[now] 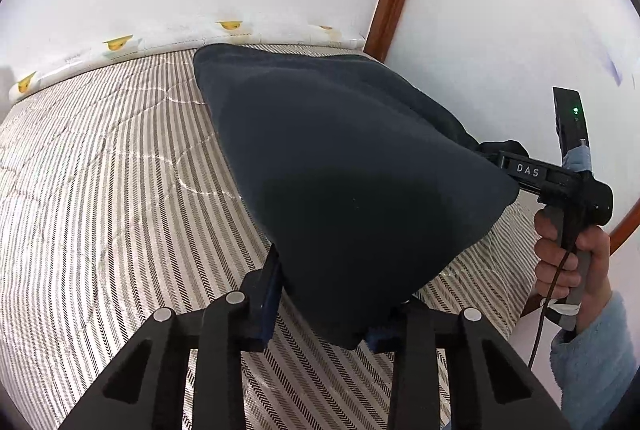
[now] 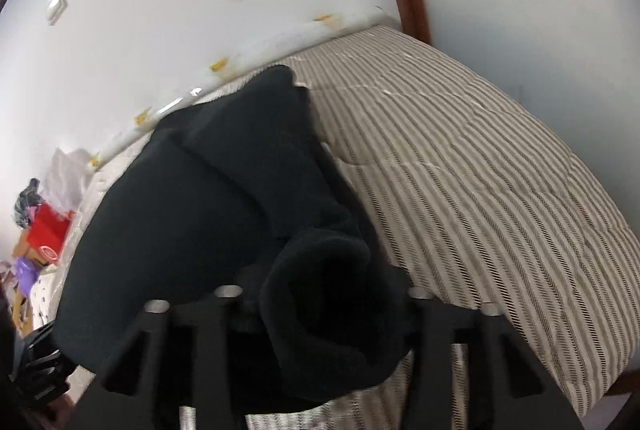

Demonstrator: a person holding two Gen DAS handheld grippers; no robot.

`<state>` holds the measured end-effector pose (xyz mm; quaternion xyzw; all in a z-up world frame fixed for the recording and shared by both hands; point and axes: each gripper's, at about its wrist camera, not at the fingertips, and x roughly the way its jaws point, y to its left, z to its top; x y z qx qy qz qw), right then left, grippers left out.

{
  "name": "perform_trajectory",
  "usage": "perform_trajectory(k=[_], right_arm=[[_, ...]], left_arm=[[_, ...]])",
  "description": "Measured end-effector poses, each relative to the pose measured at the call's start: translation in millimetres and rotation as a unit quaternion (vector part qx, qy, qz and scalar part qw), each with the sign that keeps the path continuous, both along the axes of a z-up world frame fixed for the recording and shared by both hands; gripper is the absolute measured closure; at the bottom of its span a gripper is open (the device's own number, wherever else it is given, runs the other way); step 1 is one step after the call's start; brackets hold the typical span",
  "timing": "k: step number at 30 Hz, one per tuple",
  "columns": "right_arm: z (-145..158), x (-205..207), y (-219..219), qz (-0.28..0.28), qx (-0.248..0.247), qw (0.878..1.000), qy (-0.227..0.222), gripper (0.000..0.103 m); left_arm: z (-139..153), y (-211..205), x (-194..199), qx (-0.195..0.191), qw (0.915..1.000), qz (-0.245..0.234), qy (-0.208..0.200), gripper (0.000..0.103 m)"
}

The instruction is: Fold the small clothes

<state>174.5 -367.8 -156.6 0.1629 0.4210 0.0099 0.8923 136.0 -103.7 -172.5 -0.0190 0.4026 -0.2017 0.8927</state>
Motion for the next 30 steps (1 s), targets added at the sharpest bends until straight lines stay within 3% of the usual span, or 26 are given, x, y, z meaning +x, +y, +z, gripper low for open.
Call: perform_trajectory(k=[4, 13, 23, 30], right_arm=[[6.5, 1.1, 16.5, 0.01, -0.049, 0.999, -0.008, 0.076], [9.0, -0.2, 19.6, 0.001, -0.046, 0.999, -0.005, 0.076], [11.0, 17.1, 46.2, 0.018, -0.039, 0.999, -0.009, 0.08], [11.8, 47.7, 95.4, 0.052, -0.032, 0.998, -0.007, 0.08]], left_arm=[[0.9, 6.1, -5.0, -0.008, 1.0, 0.002, -0.002, 0.073], [1.2, 12.4, -0.1, -0.015, 0.9999, -0.001, 0.004, 0.073], [10.9, 51.8, 20.1, -0.037, 0.9979, 0.052, -0.009, 0.08], [14.6, 101.2, 37.9, -0.04, 0.9938, 0.103, -0.013, 0.082]])
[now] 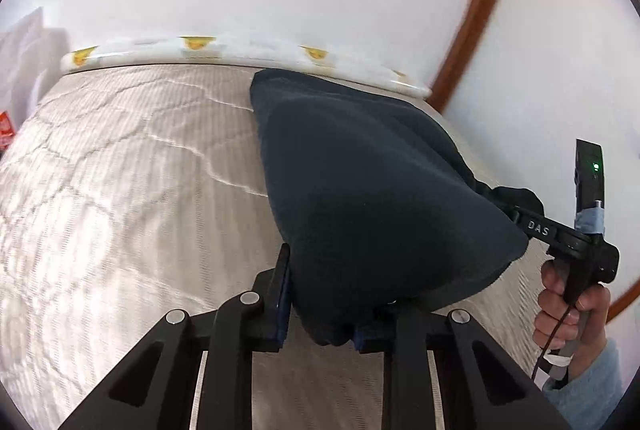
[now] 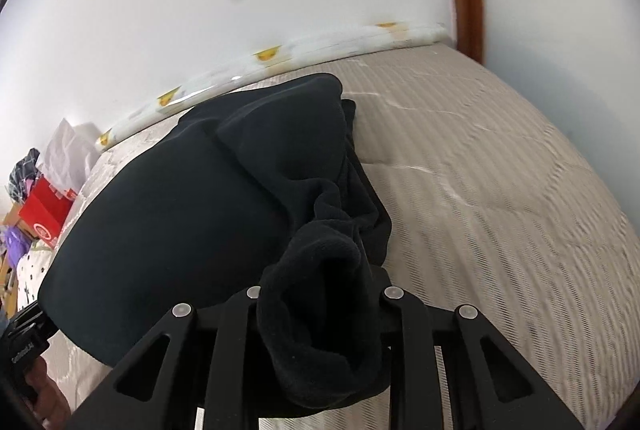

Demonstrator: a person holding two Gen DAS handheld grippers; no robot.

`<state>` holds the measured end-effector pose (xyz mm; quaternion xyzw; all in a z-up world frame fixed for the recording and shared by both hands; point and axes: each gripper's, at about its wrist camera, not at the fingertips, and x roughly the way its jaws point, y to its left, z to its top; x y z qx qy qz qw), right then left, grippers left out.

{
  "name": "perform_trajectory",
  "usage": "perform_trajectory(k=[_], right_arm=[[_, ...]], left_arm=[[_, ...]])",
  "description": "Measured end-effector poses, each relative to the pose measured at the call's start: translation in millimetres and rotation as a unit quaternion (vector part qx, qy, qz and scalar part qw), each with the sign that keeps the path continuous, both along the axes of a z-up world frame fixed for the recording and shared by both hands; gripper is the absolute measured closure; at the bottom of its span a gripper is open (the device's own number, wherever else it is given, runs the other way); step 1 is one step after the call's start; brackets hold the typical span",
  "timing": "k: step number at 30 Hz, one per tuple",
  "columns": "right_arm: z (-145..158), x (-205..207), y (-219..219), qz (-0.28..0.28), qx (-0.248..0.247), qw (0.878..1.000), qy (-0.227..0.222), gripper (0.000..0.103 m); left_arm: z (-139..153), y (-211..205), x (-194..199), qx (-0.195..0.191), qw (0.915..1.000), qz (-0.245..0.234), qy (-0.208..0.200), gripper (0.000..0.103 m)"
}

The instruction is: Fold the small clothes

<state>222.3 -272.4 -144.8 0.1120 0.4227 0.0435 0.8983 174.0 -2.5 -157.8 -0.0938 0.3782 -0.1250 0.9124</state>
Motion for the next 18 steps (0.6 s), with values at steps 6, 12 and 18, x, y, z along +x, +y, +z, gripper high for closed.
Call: perform_trajectory(k=[6, 12, 18], right_arm=[[0.7, 33.9, 55.5, 0.043, 0.006, 0.999, -0.001, 0.08], [5.0, 39.6, 103.7, 0.093, -0.019, 0.995, -0.019, 0.08], [7.6, 18.5, 90.7, 0.097, -0.012, 0.995, -0.032, 0.08]], left_arm=[[1.8, 50.7, 5.2, 0.009, 0.9985, 0.054, 0.004, 0.082], [-4.7, 77.0, 3.5, 0.012, 0.9958, 0.087, 0.026, 0.082], [-9.4, 70.8, -6.5, 0.036, 0.9953, 0.084, 0.033, 0.082]])
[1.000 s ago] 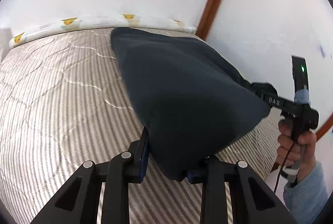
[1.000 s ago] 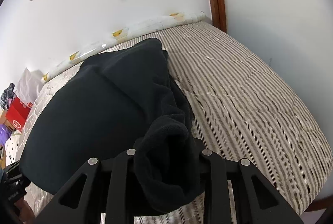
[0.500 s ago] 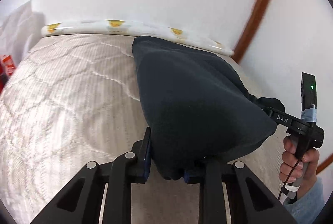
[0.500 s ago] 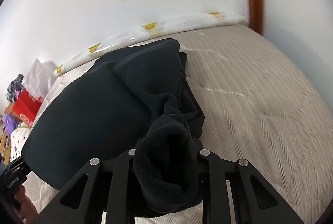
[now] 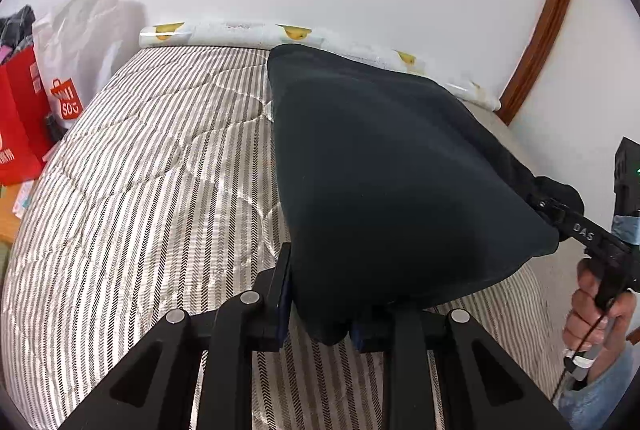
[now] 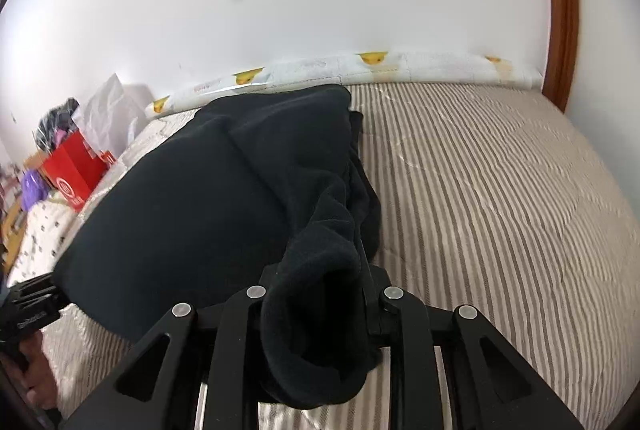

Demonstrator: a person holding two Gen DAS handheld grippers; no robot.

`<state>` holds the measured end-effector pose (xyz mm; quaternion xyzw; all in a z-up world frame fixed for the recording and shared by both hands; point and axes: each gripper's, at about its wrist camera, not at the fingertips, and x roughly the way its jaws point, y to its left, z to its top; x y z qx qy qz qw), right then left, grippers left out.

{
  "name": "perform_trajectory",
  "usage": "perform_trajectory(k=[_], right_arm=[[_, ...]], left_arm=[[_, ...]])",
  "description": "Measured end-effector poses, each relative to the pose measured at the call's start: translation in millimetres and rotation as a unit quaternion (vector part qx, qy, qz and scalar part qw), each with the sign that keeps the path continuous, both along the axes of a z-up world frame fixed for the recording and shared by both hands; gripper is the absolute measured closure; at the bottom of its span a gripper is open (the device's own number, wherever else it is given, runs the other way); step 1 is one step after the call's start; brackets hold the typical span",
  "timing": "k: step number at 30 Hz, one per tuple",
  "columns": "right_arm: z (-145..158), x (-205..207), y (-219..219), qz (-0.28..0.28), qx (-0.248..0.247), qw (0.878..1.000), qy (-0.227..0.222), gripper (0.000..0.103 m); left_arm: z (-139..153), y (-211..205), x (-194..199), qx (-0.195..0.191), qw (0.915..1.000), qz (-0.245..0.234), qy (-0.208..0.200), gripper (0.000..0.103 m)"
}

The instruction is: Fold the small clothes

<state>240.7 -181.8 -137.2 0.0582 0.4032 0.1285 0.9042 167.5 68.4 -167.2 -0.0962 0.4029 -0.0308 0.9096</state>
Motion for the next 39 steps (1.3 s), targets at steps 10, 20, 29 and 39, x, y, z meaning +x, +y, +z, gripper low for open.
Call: perform_trajectory(k=[10, 20, 29, 39], right_arm=[[10.0, -40.8, -26.5, -0.016, -0.02, 1.0, -0.011, 0.078], [29.9, -43.9, 11.0, 0.019, -0.043, 0.996, -0.075, 0.075], [-5.6, -47.8, 22.5, 0.033, -0.115, 0.993, -0.021, 0.079], [24.8, -22.5, -1.9, 0.028, -0.087, 0.996, -0.01, 0.062]], left_arm=[[-3.9, 10.0, -17.3, -0.032, 0.999, -0.011, 0.029, 0.077], [25.7, 5.7, -60.2, -0.033, 0.9988, -0.032, -0.017, 0.078], [36.3, -2.6, -0.3, -0.008, 0.9993, -0.031, -0.021, 0.078], [7.8, -2.1, -1.4, 0.022, 0.9987, -0.045, -0.004, 0.073]])
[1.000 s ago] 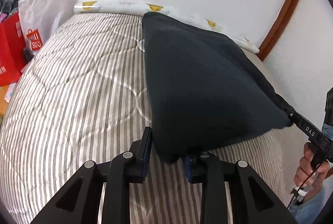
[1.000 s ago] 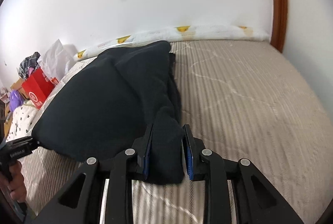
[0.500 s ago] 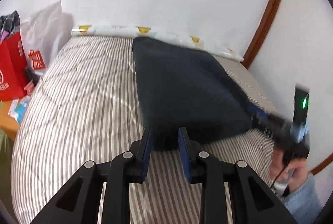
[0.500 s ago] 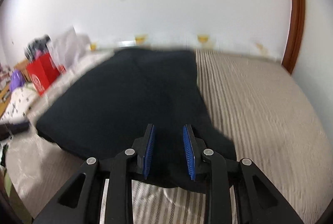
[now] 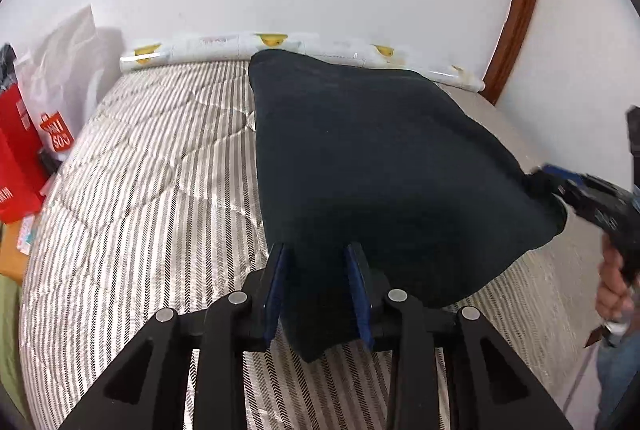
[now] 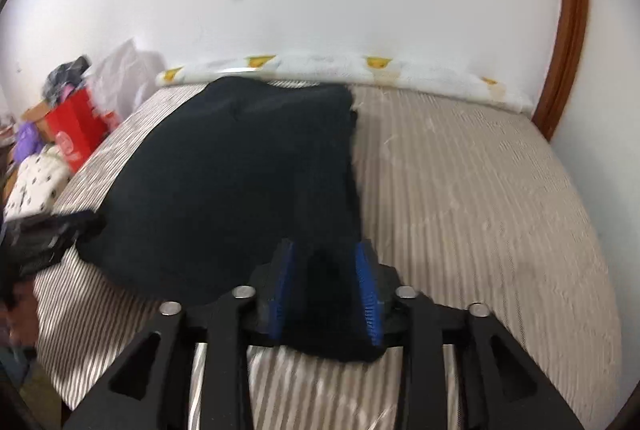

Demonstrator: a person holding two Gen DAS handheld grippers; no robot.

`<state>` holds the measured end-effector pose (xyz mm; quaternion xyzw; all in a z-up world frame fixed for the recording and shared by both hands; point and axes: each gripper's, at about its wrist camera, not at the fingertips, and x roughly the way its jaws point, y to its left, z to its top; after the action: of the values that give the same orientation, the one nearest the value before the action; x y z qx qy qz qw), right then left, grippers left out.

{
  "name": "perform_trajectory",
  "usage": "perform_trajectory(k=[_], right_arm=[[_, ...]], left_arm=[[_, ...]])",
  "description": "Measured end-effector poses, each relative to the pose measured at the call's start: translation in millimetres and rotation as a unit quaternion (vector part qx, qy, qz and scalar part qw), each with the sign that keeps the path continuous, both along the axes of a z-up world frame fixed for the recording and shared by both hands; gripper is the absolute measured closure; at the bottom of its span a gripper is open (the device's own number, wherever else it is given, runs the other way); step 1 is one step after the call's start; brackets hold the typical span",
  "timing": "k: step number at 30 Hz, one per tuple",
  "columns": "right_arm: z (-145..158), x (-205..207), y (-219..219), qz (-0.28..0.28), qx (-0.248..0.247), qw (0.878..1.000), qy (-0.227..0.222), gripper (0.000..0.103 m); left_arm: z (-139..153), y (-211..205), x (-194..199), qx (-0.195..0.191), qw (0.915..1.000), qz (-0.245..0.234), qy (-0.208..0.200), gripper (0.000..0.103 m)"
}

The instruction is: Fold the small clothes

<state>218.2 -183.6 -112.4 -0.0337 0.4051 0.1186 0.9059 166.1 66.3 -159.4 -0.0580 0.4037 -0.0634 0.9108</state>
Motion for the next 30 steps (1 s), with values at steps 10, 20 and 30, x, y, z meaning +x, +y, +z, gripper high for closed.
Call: perform_trajectory(k=[10, 20, 30], right_arm=[[-12.2, 91.0, -9.7, -0.025, 0.127, 0.989, 0.069, 0.061], [-42.4, 124.4, 1.9, -0.013, 0.119, 0.983, 0.136, 0.092], [-24.3, 124.0, -11.6, -0.014, 0.098, 0.99, 0.105, 0.093]], left_arm=[[-0.8, 12.1, -1.3, -0.03, 0.9992, -0.026, -0.004, 0.066], [-7.7, 18.0, 6.4, -0.057, 0.9978, -0.032, 0.007, 0.063], [-3.8, 21.6, 7.7, -0.062, 0.9973, -0.036, 0.015, 0.061]])
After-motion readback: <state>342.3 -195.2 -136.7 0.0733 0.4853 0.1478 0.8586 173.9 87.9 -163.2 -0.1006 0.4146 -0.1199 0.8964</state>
